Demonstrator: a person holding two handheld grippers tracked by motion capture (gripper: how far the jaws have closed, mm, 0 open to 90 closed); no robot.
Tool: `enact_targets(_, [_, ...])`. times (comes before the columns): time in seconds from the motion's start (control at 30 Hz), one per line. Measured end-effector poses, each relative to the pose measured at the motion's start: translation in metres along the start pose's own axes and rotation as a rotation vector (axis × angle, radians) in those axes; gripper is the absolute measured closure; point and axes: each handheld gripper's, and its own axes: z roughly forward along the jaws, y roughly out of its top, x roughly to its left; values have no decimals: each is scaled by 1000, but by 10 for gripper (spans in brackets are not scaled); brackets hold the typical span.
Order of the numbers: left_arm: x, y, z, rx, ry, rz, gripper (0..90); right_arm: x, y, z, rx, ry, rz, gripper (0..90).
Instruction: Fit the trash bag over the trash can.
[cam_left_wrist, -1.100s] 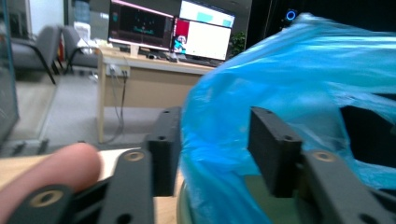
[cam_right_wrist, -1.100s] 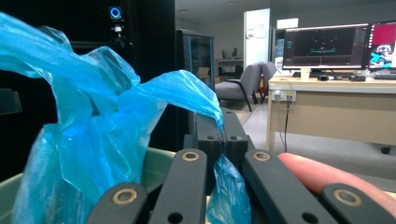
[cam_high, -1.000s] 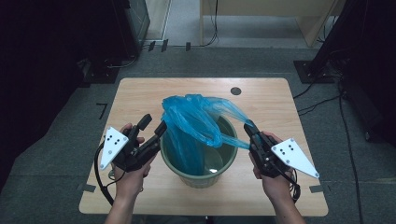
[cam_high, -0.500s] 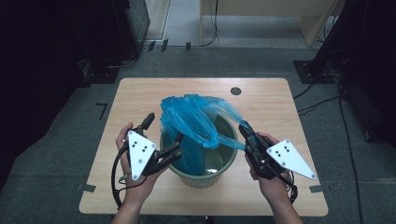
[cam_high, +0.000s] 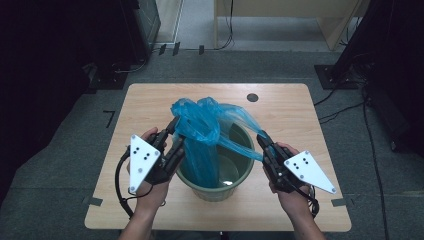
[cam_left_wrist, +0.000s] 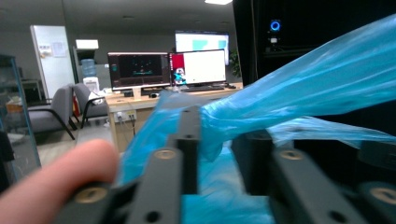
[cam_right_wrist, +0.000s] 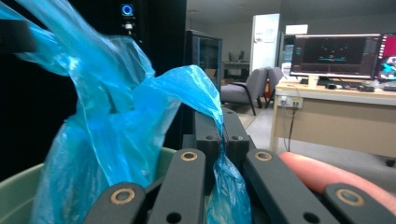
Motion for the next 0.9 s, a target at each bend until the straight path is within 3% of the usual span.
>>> enact_targets(0.13, [26, -5, -9, 19, -6, -56, 864, -7, -2, -2, 11, -27, 4, 898])
enact_targets(0.27, [39, -9, -16, 33, -13, -82, 896, -12, -3, -5, 15, -49, -5, 900])
enact_targets(0.37, [54, -16, -25, 54, -29, -128, 898, -14, -4, -6, 21, -60, -7, 900])
enact_targets(0.6, [67, -30, -36, 83, -69, -176, 900, -14, -5, -10, 28, -69, -31, 900])
enact_targets(0.77, [82, -39, -46, 106, -80, -242, 900, -19, -8, -14, 37, -84, -40, 900])
enact_targets(0.9, [84, -42, -50, 115, -81, -250, 899, -22, -9, -17, 38, -95, -43, 900])
